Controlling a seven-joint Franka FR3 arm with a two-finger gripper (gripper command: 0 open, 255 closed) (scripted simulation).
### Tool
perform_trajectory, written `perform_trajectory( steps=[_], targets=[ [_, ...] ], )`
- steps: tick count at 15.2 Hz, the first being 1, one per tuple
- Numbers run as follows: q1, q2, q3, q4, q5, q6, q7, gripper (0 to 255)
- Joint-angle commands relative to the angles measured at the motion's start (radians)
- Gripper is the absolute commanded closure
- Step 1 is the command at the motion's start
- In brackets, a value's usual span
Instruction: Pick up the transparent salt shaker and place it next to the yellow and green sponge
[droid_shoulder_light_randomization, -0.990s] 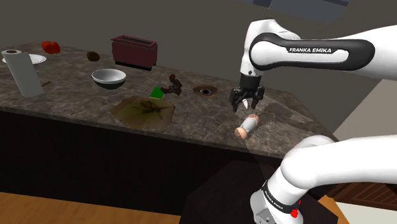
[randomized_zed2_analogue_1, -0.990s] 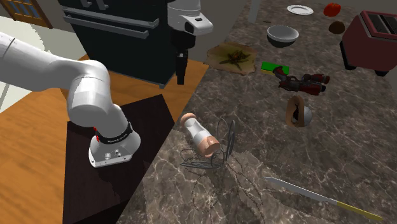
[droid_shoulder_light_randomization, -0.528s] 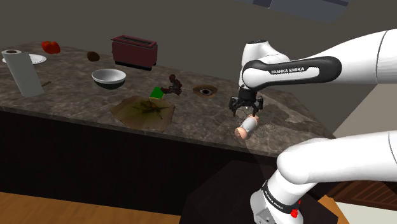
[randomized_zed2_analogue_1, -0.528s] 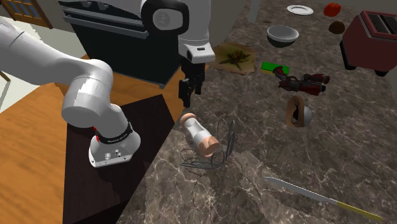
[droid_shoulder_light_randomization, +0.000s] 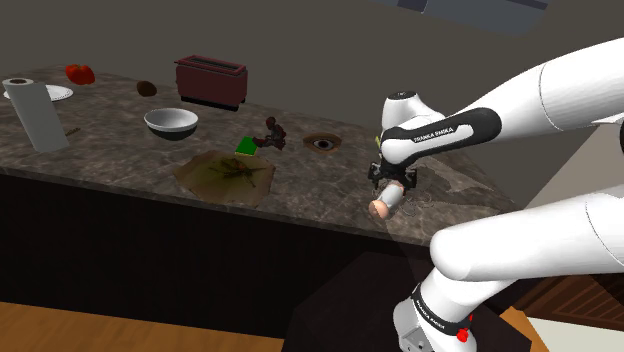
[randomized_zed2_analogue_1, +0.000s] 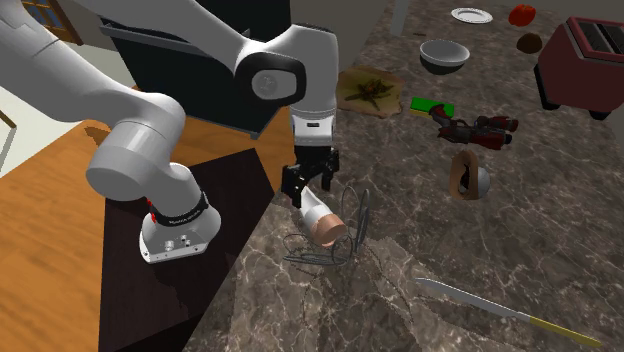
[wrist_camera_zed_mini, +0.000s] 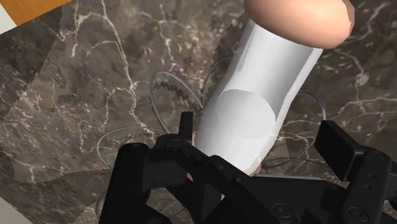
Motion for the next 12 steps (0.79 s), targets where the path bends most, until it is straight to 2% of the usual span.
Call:
perform_trajectory(
  steps=[1,6,12],
  targets=[
    [-0.017,0.024,-0.001,-0.011,-0.019,0.038,0.018,0],
    [-0.044,0.075,-0.006,-0.038,-0.056,0.117,0.038,0],
    [-0.044,0.075,-0.006,-0.038,-0.056,0.117,0.038,0]
  ],
)
